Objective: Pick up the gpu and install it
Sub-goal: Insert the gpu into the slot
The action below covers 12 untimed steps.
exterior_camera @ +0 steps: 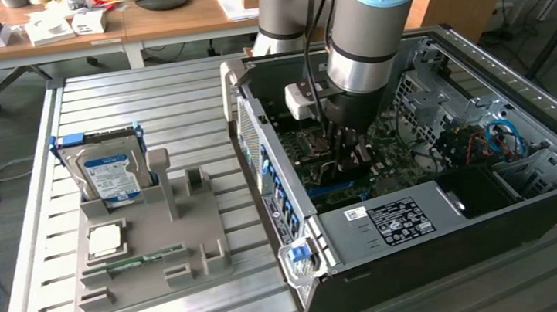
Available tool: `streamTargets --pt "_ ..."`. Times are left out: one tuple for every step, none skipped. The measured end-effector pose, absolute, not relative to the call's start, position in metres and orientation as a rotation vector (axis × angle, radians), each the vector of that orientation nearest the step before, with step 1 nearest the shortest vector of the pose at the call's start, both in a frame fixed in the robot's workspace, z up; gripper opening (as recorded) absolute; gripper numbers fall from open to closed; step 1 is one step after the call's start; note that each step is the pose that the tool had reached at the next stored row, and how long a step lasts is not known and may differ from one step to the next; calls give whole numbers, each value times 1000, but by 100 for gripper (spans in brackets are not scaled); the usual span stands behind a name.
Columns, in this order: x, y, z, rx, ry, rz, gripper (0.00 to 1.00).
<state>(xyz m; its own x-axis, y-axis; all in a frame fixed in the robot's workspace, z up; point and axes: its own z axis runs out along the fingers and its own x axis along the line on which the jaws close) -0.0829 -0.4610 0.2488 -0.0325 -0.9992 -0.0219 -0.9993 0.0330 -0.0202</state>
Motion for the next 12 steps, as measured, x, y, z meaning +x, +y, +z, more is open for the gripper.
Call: streamTargets --pt "-83 -461 249 -2164 2236 1 26" --pt "-83 -461 249 -2164 2236 1 26" --pt "-83 -461 249 -2164 2236 1 26" --pt "-83 -461 249 -2164 2236 1 26" --pt "-83 -461 249 -2164 2236 1 26" --pt "-83 -461 249 -2164 2236 1 26" --pt "-83 -461 249 -2164 2236 1 26" --pt "-83 -461 249 -2164 2236 1 26" --pt "-83 -461 249 -2164 2236 1 26" --pt "-83 -461 249 -2164 2236 1 26" --pt "-83 -461 249 -2164 2236 1 26" --pt "-83 -461 249 -2164 2236 1 26"
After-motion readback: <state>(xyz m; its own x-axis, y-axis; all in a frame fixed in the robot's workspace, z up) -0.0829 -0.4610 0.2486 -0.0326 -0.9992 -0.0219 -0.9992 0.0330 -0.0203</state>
